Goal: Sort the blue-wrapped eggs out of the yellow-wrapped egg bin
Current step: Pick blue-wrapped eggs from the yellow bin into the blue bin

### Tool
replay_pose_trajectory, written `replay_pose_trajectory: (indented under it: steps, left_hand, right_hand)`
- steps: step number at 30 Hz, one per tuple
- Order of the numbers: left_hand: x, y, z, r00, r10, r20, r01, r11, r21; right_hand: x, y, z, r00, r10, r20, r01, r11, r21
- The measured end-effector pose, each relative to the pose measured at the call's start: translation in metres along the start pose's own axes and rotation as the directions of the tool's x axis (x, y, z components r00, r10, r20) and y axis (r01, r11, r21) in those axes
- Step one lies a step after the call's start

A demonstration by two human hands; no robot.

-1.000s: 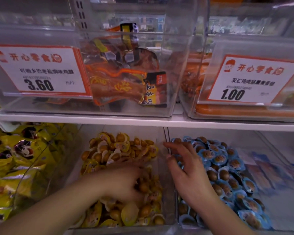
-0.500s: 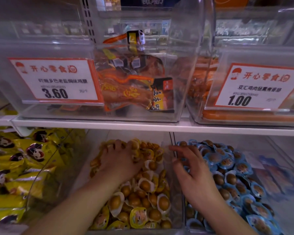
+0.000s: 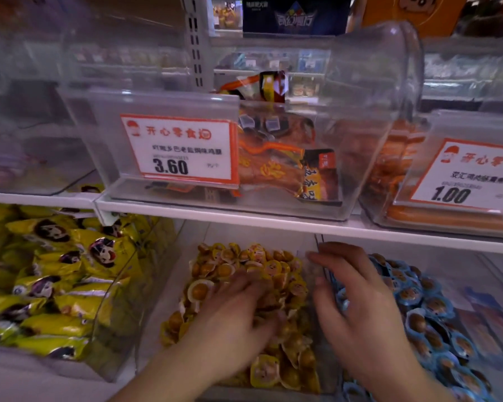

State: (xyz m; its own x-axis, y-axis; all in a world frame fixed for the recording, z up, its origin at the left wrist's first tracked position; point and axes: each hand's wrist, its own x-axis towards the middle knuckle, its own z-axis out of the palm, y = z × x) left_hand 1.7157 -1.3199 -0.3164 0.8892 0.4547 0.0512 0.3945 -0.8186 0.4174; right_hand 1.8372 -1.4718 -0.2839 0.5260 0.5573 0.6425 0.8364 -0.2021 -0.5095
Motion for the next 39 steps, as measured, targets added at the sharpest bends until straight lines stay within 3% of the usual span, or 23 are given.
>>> replay_pose_trajectory:
  steps: [2, 3, 4, 6, 8, 10, 13, 17, 19, 22, 25, 29, 30, 32, 37, 39]
  left_hand:
    - [0.008, -0.024, -0.013, 0.975, -0.199, -0.103, 0.188, 0.977, -0.105]
    - [0.018, -0.034, -0.019, 0.945, -0.314, -0.092, 0.295, 0.939, -0.175]
    - [0.028, -0.04, -0.022, 0.915, -0.402, -0.047, 0.379, 0.892, -0.247]
    - [0.05, -0.045, -0.02, 0.88, -0.472, 0.047, 0.467, 0.844, -0.263]
    - [0.068, -0.047, -0.012, 0.852, -0.517, 0.087, 0.521, 0.818, -0.243]
    - [0.086, -0.051, -0.007, 0.823, -0.561, 0.09, 0.56, 0.774, -0.295]
    - [0.105, -0.061, -0.006, 0.8, -0.574, 0.173, 0.599, 0.749, -0.284]
    - [0.124, -0.064, -0.002, 0.782, -0.588, 0.208, 0.623, 0.745, -0.236]
    - [0.132, -0.063, 0.006, 0.788, -0.58, 0.205, 0.615, 0.749, -0.247]
    - [0.138, -0.066, 0.008, 0.739, -0.636, 0.22, 0.657, 0.609, -0.444]
    - [0.133, -0.067, 0.003, 0.749, -0.598, 0.287, 0.586, 0.394, -0.709]
    - [0.116, -0.066, 0.002, 0.716, -0.66, 0.229, 0.482, 0.23, -0.845]
    - [0.113, -0.066, 0.001, 0.708, -0.66, 0.251, 0.443, 0.138, -0.886]
    - [0.105, -0.064, -0.008, 0.758, -0.58, 0.297, 0.381, 0.024, -0.924]
    - [0.071, -0.052, -0.039, 0.878, -0.374, 0.298, 0.344, 0.059, -0.937]
    - [0.051, -0.046, -0.045, 0.884, -0.352, 0.307, 0.375, 0.142, -0.916]
  right_hand:
    - [0.021, -0.025, 0.024, 0.973, 0.128, 0.189, -0.156, 0.978, 0.141]
    - [0.035, -0.033, 0.044, 0.911, 0.233, 0.341, -0.298, 0.942, 0.155]
    - [0.051, -0.037, 0.064, 0.796, 0.368, 0.481, -0.464, 0.881, 0.094]
    - [0.075, -0.027, 0.096, 0.612, 0.572, 0.546, -0.599, 0.786, -0.153]
    - [0.076, -0.008, 0.115, 0.558, 0.638, 0.531, -0.464, 0.77, -0.437]
    - [0.07, 0.006, 0.126, 0.542, 0.639, 0.546, -0.34, 0.761, -0.553]
    - [0.074, 0.022, 0.136, 0.47, 0.72, 0.511, -0.571, 0.689, -0.446]
    - [0.078, 0.046, 0.148, 0.357, 0.825, 0.438, -0.859, 0.474, -0.193]
    - [0.076, 0.052, 0.16, 0.306, 0.839, 0.449, -0.935, 0.353, -0.022]
    - [0.078, 0.051, 0.175, 0.227, 0.837, 0.498, -0.973, 0.169, 0.159]
    - [0.074, 0.052, 0.179, 0.234, 0.785, 0.573, -0.942, 0.038, 0.333]
    - [0.067, 0.036, 0.164, 0.282, 0.672, 0.685, -0.876, -0.111, 0.469]
    - [0.066, 0.029, 0.158, 0.297, 0.648, 0.701, -0.87, -0.12, 0.479]
    - [0.066, 0.019, 0.146, 0.317, 0.651, 0.69, -0.869, -0.093, 0.486]
    - [0.068, 0.001, 0.103, 0.37, 0.504, 0.781, -0.87, -0.106, 0.481]
    - [0.066, -0.011, 0.084, 0.387, 0.426, 0.818, -0.887, -0.069, 0.456]
